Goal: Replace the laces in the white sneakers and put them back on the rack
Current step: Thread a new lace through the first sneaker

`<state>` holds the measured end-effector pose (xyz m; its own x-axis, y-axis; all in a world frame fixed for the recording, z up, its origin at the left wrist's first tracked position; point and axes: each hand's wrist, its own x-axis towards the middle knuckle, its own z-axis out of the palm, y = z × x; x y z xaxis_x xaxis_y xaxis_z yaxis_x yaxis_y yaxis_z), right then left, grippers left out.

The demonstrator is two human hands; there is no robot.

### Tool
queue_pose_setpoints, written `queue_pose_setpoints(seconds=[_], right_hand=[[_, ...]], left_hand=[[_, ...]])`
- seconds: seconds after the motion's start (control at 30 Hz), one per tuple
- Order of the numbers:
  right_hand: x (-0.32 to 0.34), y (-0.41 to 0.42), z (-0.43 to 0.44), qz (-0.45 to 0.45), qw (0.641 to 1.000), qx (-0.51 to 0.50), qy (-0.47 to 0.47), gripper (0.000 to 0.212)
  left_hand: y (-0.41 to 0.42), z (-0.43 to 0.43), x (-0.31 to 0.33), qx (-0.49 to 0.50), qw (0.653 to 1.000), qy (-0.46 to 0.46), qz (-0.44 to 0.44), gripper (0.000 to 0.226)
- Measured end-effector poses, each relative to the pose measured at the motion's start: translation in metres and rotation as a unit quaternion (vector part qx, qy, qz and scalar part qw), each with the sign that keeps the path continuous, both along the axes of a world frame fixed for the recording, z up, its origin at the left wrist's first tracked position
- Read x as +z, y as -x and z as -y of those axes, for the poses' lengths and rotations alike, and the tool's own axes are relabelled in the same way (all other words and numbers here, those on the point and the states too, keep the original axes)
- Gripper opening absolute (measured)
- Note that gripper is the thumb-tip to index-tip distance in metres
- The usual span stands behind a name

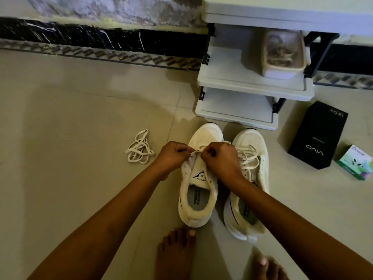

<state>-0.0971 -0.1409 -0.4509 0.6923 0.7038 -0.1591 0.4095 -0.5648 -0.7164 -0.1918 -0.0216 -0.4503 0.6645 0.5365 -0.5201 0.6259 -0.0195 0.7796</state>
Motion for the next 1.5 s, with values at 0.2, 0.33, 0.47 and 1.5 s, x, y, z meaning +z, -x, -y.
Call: queue_pose_setpoints(seconds=[0.2, 0.33, 0.47, 1.5], right_hand=[[-0.005, 0.004, -0.004, 0.041, 0.998, 0.019, 0.036, 0.017], [-0.008, 0.005, -0.007, 0.057, 0.997, 0.018, 0.052, 0.018], [-0.010, 0.006, -0.008, 0.067, 0.996, 0.019, 0.049, 0.018], [0.005, -0.024, 0.014, 0.067, 0.966, 0.182, 0.170, 0.073]], left_hand=[[0.001, -0.001, -0.002, 0.003, 1.000, 0.019, 0.004, 0.028], [0.001, -0.002, 0.000, 0.009, 0.999, 0.043, 0.001, 0.027], [0.001, -0.001, -0.001, 0.014, 0.998, 0.056, 0.006, 0.029], [-0.024, -0.011, 0.046, 0.062, 0.983, -0.120, 0.127, 0.014]])
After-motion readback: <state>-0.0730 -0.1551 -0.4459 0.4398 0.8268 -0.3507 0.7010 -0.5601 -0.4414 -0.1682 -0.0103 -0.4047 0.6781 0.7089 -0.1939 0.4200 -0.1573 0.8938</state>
